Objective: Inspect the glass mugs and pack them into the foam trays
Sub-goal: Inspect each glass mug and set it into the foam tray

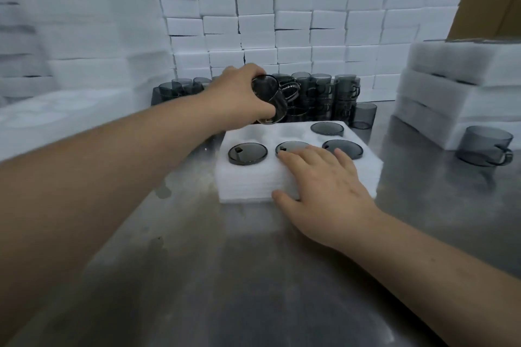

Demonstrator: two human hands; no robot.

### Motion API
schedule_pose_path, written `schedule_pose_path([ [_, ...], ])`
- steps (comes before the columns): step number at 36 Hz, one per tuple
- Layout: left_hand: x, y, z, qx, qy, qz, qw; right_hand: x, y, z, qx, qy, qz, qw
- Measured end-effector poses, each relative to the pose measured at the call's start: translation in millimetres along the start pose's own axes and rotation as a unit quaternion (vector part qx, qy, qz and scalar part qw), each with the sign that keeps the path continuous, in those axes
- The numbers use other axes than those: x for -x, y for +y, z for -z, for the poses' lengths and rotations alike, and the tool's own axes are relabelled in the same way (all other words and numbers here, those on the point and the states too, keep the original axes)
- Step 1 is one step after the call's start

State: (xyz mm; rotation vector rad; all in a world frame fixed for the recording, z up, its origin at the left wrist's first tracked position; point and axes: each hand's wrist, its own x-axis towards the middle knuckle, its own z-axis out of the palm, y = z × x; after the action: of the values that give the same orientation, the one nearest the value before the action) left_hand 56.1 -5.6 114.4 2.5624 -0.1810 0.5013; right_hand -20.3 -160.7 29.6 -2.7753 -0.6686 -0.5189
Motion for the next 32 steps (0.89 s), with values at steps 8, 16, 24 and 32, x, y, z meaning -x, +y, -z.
schedule_pose_path([
  [8,-26,8,-5,-0.088,-0.121,-0.038,0.988,0,0,0,-0.003,0.003,0.003,1.0],
  [16,-31,26,-17,-0.077,-0.14,-0.063,0.985,0,0,-1,-0.003,0.01,0.003,1.0],
  [24,-29,29,-26,-0.101,-0.163,-0.05,0.98,0,1,-2,-0.005,0.014,0.005,1.0],
  [32,-26,29,-33,-0.074,-0.17,-0.032,0.982,-1,1,-3,-0.007,0.019,0.006,1.0],
])
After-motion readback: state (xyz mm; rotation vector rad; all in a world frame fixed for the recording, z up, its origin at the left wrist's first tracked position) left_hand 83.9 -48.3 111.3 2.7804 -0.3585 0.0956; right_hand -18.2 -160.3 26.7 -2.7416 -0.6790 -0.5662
